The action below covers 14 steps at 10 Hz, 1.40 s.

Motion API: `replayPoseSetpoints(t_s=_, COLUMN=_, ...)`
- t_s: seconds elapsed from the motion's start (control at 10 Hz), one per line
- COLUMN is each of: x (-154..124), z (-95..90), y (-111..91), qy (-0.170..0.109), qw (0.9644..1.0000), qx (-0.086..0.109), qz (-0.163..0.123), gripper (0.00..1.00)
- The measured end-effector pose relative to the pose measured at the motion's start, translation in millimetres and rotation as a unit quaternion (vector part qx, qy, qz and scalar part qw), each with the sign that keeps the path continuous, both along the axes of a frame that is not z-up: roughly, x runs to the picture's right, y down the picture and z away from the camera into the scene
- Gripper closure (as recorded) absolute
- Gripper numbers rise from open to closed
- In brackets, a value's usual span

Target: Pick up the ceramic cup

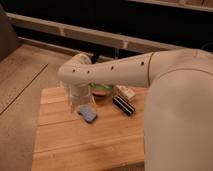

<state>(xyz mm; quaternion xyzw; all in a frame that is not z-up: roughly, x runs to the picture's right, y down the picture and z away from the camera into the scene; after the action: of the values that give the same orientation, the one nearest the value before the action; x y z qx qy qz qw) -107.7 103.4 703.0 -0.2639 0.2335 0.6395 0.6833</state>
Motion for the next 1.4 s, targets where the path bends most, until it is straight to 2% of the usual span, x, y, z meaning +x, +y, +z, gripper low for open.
replayPoseSetpoints(t_s=1.0, x=0.2, z=-0.2, y=-1.8, qy=0.0, qw=1.0, qx=0.003, qz=-0.002, gripper=0.35)
replayPoseSetpoints(t_s=1.1, x=-0.7, z=2.1, y=-7.8, qy=-0.003, qw=0.9999, qx=0.015, qz=-0.002, gripper=0.35)
replayPoseSetpoints(t_s=1.2, x=-2.2, z=8.6, y=-24.8, qy=-0.015, qw=0.9989, qx=0.043, qz=-0.008, gripper=0.35)
replayPoseSetpoints(t_s=1.3, x=-3.6, z=18.4, y=-55.0, qy=-0.037, qw=0.9953, qx=0.087, qz=-0.02, gripper=0.35)
replayPoseSetpoints(t_s=1.4, x=-6.5, z=23.2, y=-76.2, qy=-0.055, qw=0.9914, qx=0.115, qz=-0.029, gripper=0.35)
